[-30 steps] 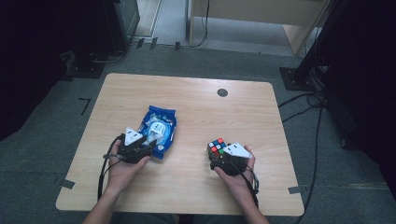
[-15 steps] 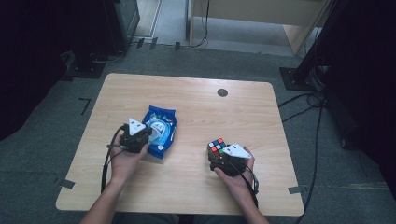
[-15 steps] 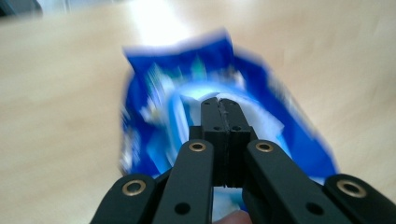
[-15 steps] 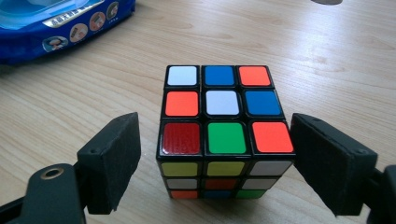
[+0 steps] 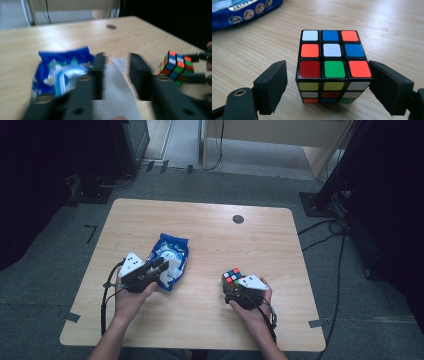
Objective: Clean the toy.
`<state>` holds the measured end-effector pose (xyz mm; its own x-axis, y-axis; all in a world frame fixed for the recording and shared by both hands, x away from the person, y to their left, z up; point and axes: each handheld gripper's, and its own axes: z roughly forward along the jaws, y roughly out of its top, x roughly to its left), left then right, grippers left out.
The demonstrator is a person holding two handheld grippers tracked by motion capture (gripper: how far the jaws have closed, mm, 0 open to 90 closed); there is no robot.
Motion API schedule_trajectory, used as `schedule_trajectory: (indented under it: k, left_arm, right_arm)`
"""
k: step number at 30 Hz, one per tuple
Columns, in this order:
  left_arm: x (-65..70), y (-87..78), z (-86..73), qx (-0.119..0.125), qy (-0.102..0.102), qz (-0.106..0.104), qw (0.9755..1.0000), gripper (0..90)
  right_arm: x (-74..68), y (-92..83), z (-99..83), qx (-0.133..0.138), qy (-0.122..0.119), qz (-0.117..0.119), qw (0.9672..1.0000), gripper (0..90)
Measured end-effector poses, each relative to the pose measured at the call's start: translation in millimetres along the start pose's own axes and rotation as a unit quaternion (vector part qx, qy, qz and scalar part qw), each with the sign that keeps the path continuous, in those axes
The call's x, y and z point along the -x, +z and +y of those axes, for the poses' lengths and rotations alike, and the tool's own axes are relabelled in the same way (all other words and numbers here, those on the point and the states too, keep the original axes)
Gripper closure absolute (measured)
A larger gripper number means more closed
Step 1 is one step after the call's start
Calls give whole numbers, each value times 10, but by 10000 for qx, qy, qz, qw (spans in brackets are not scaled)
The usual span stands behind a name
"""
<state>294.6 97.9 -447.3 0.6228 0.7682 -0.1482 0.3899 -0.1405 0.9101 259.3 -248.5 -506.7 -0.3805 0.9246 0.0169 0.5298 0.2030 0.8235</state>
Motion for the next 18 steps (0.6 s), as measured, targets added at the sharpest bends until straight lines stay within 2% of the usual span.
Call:
schedule_trajectory:
  k: [1,2,4,6,8,9,10,11,14,16,18]
  left_arm:
    - [14,6,-2,-57,-1,228,9997,481]
    - [15,-9,5,16,-53,280,9996,376]
    - [-7,-39,38,139,-161,269,9994,366]
    - [-35,-21,60,61,-265,310,9992,353]
    - [-47,67,31,-320,-305,467,9979,350]
    - [-52,142,-13,-638,-328,573,9958,350]
    - [-51,190,-57,-812,-327,610,9943,348]
    - [-46,231,-96,-986,-314,694,9922,355]
    - [-30,298,-170,-1296,-186,996,9864,368]
    - [-27,296,-195,-1318,-154,1079,9853,432]
    - [-24,289,-218,-1330,-118,1035,9856,587]
  right_arm:
    - [0,-1,-2,-4,-13,4,10000,181]
    - [0,-4,-2,-6,-16,0,10000,181]
    - [3,-6,0,0,-10,-2,10000,181]
    - [5,-4,-1,-3,0,-3,10000,181]
    - [3,-2,-5,-12,7,9,10000,181]
    - [3,-1,-7,-21,3,11,10000,181]
    - [3,1,-9,-25,-3,12,10000,181]
    - [2,1,-13,-46,0,13,10000,181]
    - [5,2,-18,-44,-8,15,10000,181]
    - [5,7,-26,-46,-15,2,10000,181]
    - [2,16,-37,-69,-12,17,10000,181]
